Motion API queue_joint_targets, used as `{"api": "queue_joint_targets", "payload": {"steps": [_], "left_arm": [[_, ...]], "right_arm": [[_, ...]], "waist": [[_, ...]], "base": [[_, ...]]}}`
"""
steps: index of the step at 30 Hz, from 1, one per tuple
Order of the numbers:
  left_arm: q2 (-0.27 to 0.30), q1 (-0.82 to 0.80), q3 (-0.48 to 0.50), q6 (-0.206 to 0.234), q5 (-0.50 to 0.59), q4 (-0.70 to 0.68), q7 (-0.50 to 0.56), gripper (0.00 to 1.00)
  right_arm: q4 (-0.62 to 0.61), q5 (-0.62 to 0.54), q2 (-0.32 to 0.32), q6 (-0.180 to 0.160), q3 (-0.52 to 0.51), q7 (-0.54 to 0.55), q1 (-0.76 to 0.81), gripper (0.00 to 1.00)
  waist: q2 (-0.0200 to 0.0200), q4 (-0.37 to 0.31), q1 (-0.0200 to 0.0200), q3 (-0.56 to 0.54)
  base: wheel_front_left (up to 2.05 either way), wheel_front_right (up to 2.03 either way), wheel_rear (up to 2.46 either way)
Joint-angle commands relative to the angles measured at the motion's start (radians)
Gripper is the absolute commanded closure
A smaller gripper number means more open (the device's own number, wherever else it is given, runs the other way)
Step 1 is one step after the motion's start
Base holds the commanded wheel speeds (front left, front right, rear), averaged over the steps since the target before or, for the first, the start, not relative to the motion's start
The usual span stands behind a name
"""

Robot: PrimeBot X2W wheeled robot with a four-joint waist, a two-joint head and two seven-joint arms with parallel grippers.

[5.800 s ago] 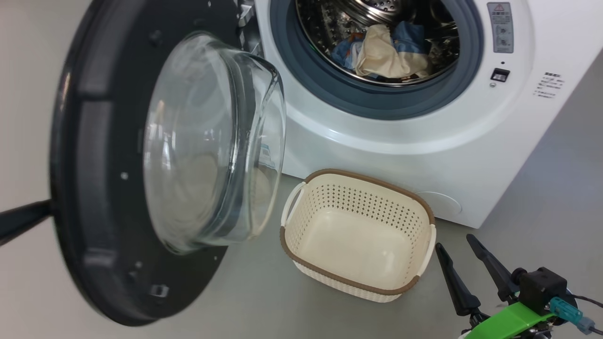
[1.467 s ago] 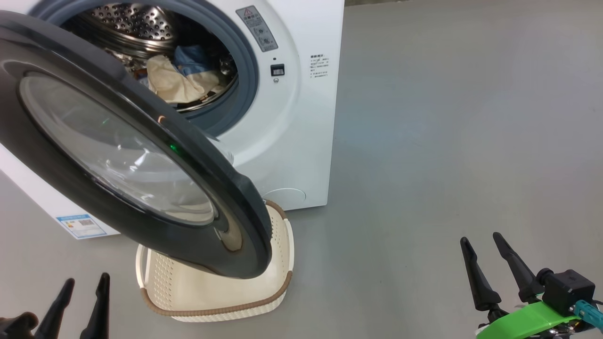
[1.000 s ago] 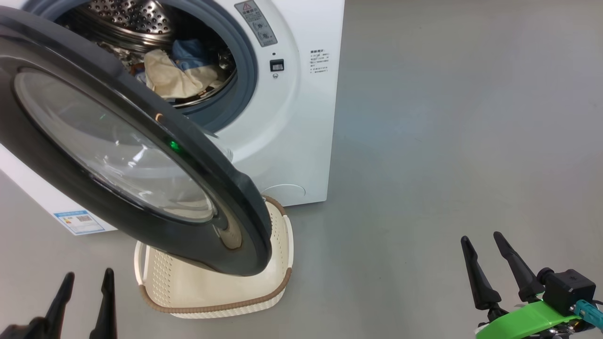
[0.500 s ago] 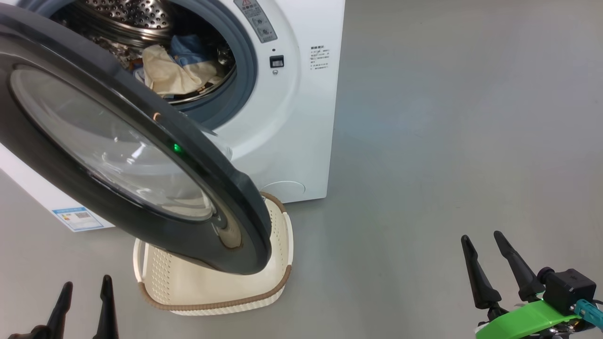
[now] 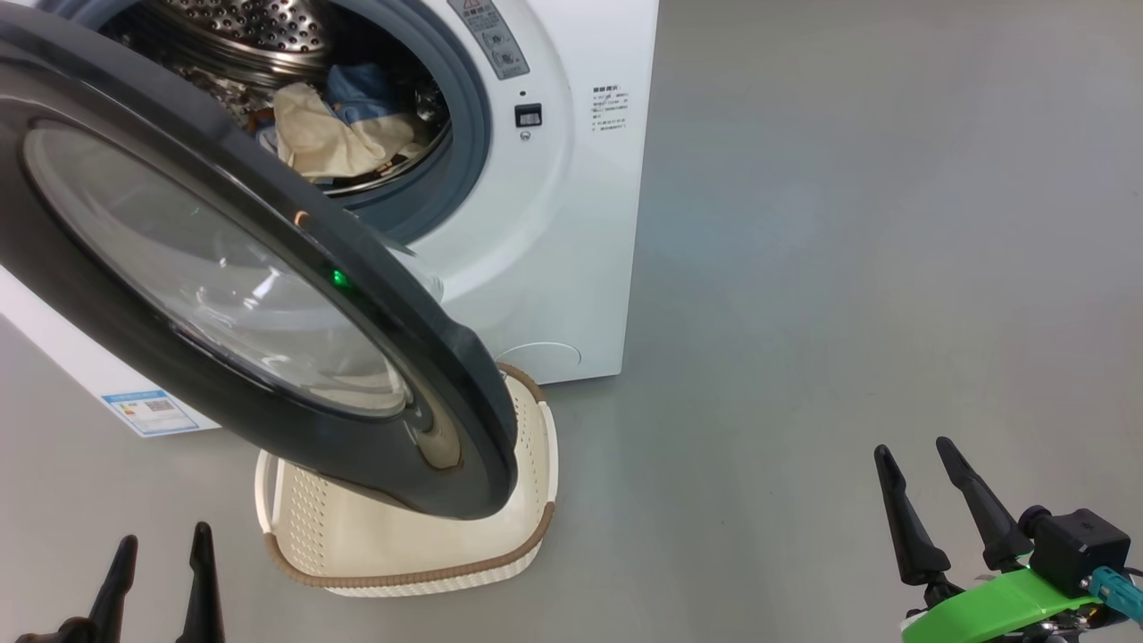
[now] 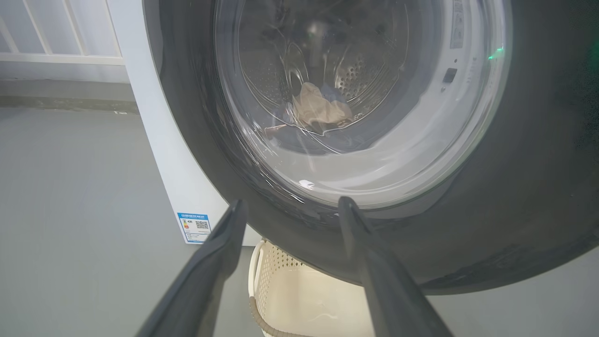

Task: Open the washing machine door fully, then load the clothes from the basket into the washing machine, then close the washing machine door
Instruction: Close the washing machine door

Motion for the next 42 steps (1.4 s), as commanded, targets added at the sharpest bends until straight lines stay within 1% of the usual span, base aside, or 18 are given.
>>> {"api": "queue_joint_targets", "payload": {"steps": [1, 15, 16, 17, 18, 19, 20, 27, 31, 35, 42], "left_arm": [[0.012, -0.012, 0.036, -0.002, 0.008, -0.019, -0.006, 0.00], [0.001, -0.003, 0.030, -0.002, 0.004, -0.026, -0.006, 0.00], [-0.001, -0.003, 0.029, -0.002, 0.002, -0.026, -0.006, 0.00], [-0.003, -0.002, 0.027, -0.002, 0.000, -0.026, -0.006, 0.00], [-0.005, -0.002, 0.024, -0.002, -0.001, -0.026, -0.006, 0.00], [-0.008, -0.004, 0.022, -0.002, -0.003, -0.025, -0.006, 0.00], [-0.010, -0.005, 0.019, -0.002, -0.005, -0.025, -0.006, 0.00], [-0.031, -0.013, 0.012, -0.002, -0.011, -0.034, -0.006, 0.00], [-0.037, -0.016, 0.004, -0.002, -0.014, -0.040, -0.006, 0.00], [-0.044, -0.023, 0.001, -0.002, -0.016, -0.050, -0.006, 0.00], [-0.058, -0.033, -0.015, -0.002, -0.015, -0.074, -0.006, 0.00]], "right_arm": [[-0.024, -0.005, -0.015, 0.002, 0.023, -0.005, -0.025, 0.00], [-0.024, -0.006, -0.017, 0.002, 0.026, -0.005, -0.022, 0.00], [-0.023, -0.007, -0.016, 0.002, 0.028, -0.005, -0.023, 0.06], [-0.022, -0.006, -0.014, 0.002, 0.029, -0.005, -0.024, 0.42], [-0.022, -0.005, -0.012, 0.002, 0.030, -0.005, -0.026, 0.64], [-0.021, -0.004, -0.010, 0.002, 0.032, -0.005, -0.028, 0.91], [-0.021, -0.003, -0.006, 0.002, 0.034, -0.005, -0.032, 1.00], [-0.030, 0.005, 0.020, 0.002, 0.061, -0.005, -0.088, 1.00], [-0.065, 0.017, 0.039, 0.002, 0.089, -0.005, -0.151, 1.00], [-0.135, 0.032, 0.054, 0.002, 0.134, -0.005, -0.219, 1.00], [-0.307, 0.047, 0.074, 0.002, 0.247, -0.005, -0.302, 1.00]], "waist": [[0.0000, 0.001, 0.0000, -0.001], [0.0000, 0.015, 0.0000, -0.008], [0.0000, 0.018, 0.0000, -0.008], [0.0000, 0.021, 0.0000, -0.009], [0.0000, 0.024, 0.0000, -0.008], [0.0000, 0.030, 0.0000, -0.009], [0.0000, 0.034, 0.0000, -0.008], [0.0000, 0.079, 0.0000, -0.009], [0.0000, 0.103, 0.0000, -0.011], [0.0000, 0.130, 0.0000, -0.013], [0.0000, 0.172, 0.0000, -0.012]], "base": [[0.00, 0.00, 0.00], [0.00, 0.00, 0.00], [0.00, 0.00, 0.00], [0.00, 0.00, 0.00], [0.00, 0.00, 0.00], [0.00, 0.00, 0.00], [0.00, 0.00, 0.00], [0.00, 0.00, 0.00], [0.00, 0.00, 0.00], [0.00, 0.00, 0.00], [0.00, 0.00, 0.00]]}}
